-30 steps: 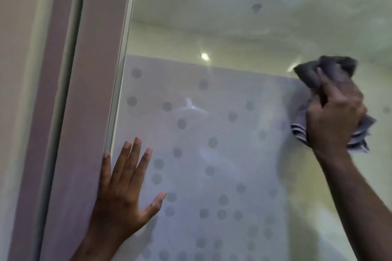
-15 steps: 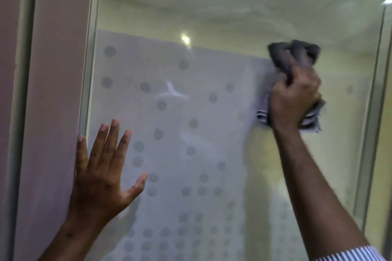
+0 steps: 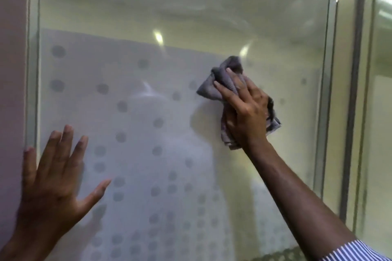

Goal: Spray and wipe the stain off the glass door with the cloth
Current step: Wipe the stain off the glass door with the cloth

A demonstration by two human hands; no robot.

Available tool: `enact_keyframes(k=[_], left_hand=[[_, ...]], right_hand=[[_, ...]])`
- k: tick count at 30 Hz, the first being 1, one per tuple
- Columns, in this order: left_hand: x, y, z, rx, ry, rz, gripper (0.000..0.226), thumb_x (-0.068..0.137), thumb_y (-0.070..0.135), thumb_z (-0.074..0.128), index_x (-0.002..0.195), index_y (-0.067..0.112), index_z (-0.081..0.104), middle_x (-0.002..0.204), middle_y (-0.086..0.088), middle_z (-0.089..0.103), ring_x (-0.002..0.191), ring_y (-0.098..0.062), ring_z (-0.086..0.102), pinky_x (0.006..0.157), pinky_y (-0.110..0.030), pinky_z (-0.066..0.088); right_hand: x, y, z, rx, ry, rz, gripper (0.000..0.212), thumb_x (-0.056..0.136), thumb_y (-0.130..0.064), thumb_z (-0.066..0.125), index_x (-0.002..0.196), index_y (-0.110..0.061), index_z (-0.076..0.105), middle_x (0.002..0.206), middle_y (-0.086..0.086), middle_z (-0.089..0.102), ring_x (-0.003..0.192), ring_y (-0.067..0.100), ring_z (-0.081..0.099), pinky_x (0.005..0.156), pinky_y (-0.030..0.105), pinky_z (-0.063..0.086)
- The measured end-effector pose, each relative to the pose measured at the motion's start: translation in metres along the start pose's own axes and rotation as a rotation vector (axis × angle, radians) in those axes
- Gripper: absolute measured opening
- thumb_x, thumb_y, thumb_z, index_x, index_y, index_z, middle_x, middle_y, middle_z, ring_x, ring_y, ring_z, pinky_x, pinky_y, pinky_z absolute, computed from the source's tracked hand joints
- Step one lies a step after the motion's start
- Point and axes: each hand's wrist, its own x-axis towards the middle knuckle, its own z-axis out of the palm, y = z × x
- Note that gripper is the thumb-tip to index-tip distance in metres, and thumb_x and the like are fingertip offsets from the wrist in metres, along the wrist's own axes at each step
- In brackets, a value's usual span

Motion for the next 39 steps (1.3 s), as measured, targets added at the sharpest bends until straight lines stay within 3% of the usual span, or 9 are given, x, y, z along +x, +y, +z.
enact_keyframes(k=[3, 6, 13, 21, 27, 31, 33, 37, 39], left_hand=[[-0.001, -0.004, 0.006, -0.038, -0.003, -0.007, 0.091, 0.096, 0.067, 0.040, 0.163, 0.009, 0.021, 0.171, -0.021, 0.018, 0.160, -0.041, 0.016, 0.114, -0.080, 0.027], [-0.001, -0.003, 0.008, -0.066, -0.009, -0.028, 0.090, 0.097, 0.067, 0.039, 0.163, 0.009, 0.020, 0.172, -0.020, 0.016, 0.159, -0.043, 0.016, 0.114, -0.081, 0.025], [0.001, 0.006, 0.006, 0.016, 0.014, -0.031, 0.092, 0.092, 0.064, 0.044, 0.163, 0.009, 0.022, 0.172, -0.018, 0.019, 0.160, -0.036, 0.018, 0.120, -0.075, 0.022], [0.000, 0.008, -0.001, 0.107, -0.052, -0.020, 0.093, 0.094, 0.067, 0.044, 0.163, 0.010, 0.022, 0.172, -0.018, 0.017, 0.161, -0.034, 0.015, 0.125, -0.069, 0.016], [0.000, 0.006, -0.004, 0.108, -0.034, -0.014, 0.092, 0.095, 0.069, 0.044, 0.164, 0.012, 0.020, 0.173, -0.016, 0.017, 0.161, -0.033, 0.015, 0.127, -0.066, 0.014], [0.001, 0.006, -0.005, 0.112, -0.025, -0.011, 0.092, 0.095, 0.067, 0.047, 0.163, 0.011, 0.022, 0.172, -0.016, 0.018, 0.161, -0.032, 0.016, 0.127, -0.064, 0.014], [0.002, 0.007, -0.007, 0.114, -0.030, -0.014, 0.092, 0.095, 0.067, 0.047, 0.163, 0.011, 0.021, 0.173, -0.016, 0.018, 0.161, -0.032, 0.015, 0.128, -0.064, 0.013], [0.003, 0.008, -0.010, 0.124, -0.047, -0.013, 0.093, 0.094, 0.066, 0.047, 0.163, 0.010, 0.021, 0.172, -0.016, 0.018, 0.161, -0.032, 0.014, 0.128, -0.063, 0.013], [0.003, 0.008, -0.010, 0.125, -0.058, -0.008, 0.094, 0.095, 0.068, 0.046, 0.163, 0.008, 0.021, 0.173, -0.016, 0.016, 0.162, -0.032, 0.014, 0.128, -0.063, 0.011]], right_hand=[[-0.005, 0.039, -0.013, -0.001, 0.044, 0.394, 0.061, 0.084, -0.011, 0.055, 0.142, -0.027, 0.063, 0.157, 0.005, 0.053, 0.141, 0.034, 0.052, 0.108, 0.056, 0.045], [-0.025, 0.052, -0.022, 0.007, 0.113, 0.717, 0.059, 0.089, -0.014, 0.052, 0.146, -0.029, 0.058, 0.159, 0.000, 0.051, 0.139, 0.033, 0.051, 0.110, 0.055, 0.044], [0.004, 0.037, -0.009, 0.055, 0.216, 0.887, 0.048, 0.100, -0.028, 0.055, 0.148, -0.029, 0.056, 0.161, -0.011, 0.046, 0.136, 0.032, 0.050, 0.110, 0.048, 0.045], [0.058, -0.045, 0.013, 0.175, 0.094, 0.538, 0.051, 0.094, -0.034, 0.053, 0.144, -0.040, 0.058, 0.163, -0.006, 0.045, 0.144, 0.028, 0.045, 0.118, 0.045, 0.034], [0.029, -0.136, 0.018, 0.203, -0.075, -0.106, 0.037, 0.102, -0.027, 0.060, 0.138, -0.033, 0.066, 0.159, -0.001, 0.050, 0.142, 0.037, 0.049, 0.105, 0.051, 0.039], [-0.015, -0.137, 0.014, 0.253, -0.202, -0.507, 0.035, 0.101, -0.019, 0.061, 0.132, -0.033, 0.070, 0.156, -0.003, 0.054, 0.147, 0.034, 0.047, 0.112, 0.053, 0.039], [-0.003, -0.130, 0.016, 0.203, -0.201, -0.471, 0.039, 0.101, -0.019, 0.058, 0.135, -0.036, 0.067, 0.159, -0.004, 0.050, 0.148, 0.031, 0.045, 0.112, 0.051, 0.036], [0.039, -0.154, 0.023, 0.183, -0.121, -0.122, 0.039, 0.102, -0.019, 0.057, 0.137, -0.035, 0.065, 0.161, -0.006, 0.048, 0.148, 0.034, 0.043, 0.108, 0.051, 0.036], [0.040, -0.170, 0.026, 0.222, -0.107, -0.077, 0.040, 0.101, -0.016, 0.059, 0.137, -0.033, 0.066, 0.160, -0.005, 0.048, 0.148, 0.036, 0.042, 0.109, 0.052, 0.035]])
